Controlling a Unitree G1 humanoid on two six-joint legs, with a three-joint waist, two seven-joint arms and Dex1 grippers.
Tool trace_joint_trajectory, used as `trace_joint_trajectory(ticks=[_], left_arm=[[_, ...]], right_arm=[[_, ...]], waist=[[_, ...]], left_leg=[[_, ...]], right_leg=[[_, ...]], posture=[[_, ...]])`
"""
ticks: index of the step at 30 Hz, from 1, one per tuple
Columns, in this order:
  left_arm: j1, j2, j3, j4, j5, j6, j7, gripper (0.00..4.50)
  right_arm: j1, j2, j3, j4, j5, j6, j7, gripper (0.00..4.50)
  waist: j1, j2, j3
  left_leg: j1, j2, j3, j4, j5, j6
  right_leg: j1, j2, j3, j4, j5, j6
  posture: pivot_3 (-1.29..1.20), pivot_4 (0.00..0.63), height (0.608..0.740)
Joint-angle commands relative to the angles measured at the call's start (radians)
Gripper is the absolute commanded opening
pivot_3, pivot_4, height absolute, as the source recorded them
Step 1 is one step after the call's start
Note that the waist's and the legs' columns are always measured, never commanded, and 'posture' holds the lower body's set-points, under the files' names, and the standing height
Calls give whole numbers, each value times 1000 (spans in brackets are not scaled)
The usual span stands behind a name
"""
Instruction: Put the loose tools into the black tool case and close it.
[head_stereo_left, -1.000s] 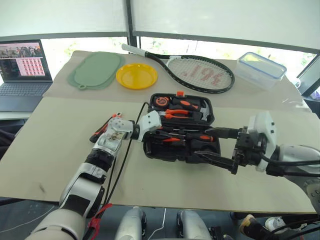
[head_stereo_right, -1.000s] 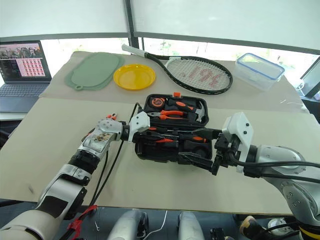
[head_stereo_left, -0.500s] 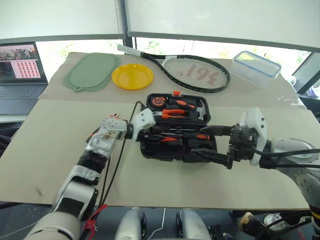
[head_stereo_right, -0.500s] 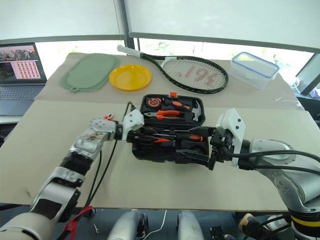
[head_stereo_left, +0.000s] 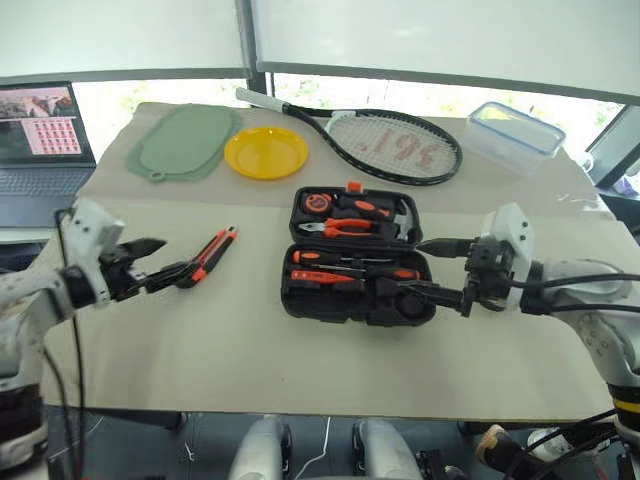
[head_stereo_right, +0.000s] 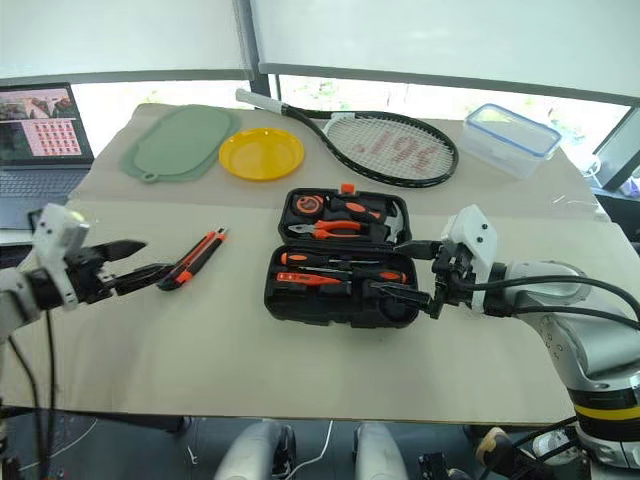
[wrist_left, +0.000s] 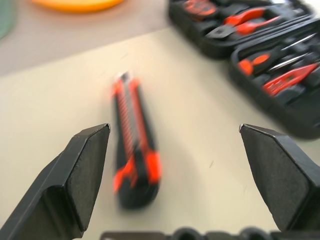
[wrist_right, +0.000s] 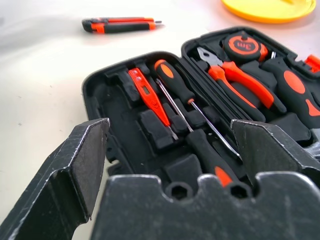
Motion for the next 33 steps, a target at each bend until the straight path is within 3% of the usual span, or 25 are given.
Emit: trace_joint_trajectory(ticks=[1, 4, 16, 22, 29, 32, 33], left_arm=[[-1, 62, 33, 33, 39, -33, 51, 4469], [-42, 76, -3, 73, 40, -26, 83, 4469], [-400, -50, -445, 315, 155, -10, 145, 4469], [-464, -94, -521, 457, 225, -58, 183, 4469], [-443, -121, -554, 486, 246, -80, 164, 4469], [-411, -149, -521, 461, 220, -97, 171, 3761], [-396, -153, -511, 444, 210, -83, 168, 3305]], right_arm=[[-44, 11, 0, 18, -18, -37, 36, 4500], [-61, 26, 9, 28, -30, -42, 48, 4500], [-45, 65, 18, -28, -49, -26, 29, 4500], [-28, 66, 7, -55, -37, -13, 11, 4500], [-8, 71, 5, -70, -33, -11, -4, 4500], [8, 74, 6, -78, -34, -14, -10, 4500], [18, 73, 7, -88, -33, -11, -14, 4500]], waist=[[8, 0, 0], [14, 0, 0], [7, 0, 0], [8, 0, 0], [12, 0, 0], [12, 1, 0], [12, 1, 0]], left_leg=[[0, 0, 0, 0, 0, 0], [0, 0, 0, 0, 0, 0], [-1, -2, 2, -2, 0, 0], [-1, -2, 2, -2, 0, 0], [0, -1, 2, -1, 0, 0], [0, -1, 2, -1, 0, 0], [0, -1, 2, -1, 0, 0]], right_leg=[[0, 0, 0, 0, 0, 0], [0, -1, 0, -1, 0, -1], [-1, 2, 0, -1, 1, -1], [-1, 2, 1, -1, 1, -1], [0, 1, 0, 0, 1, -1], [0, 1, 1, 0, 1, -1], [0, 1, 1, 0, 1, -1]], posture=[[0, 150, 738], [0, 150, 738], [0, 150, 738], [0, 150, 738], [0, 150, 738], [0, 150, 738], [0, 150, 738]])
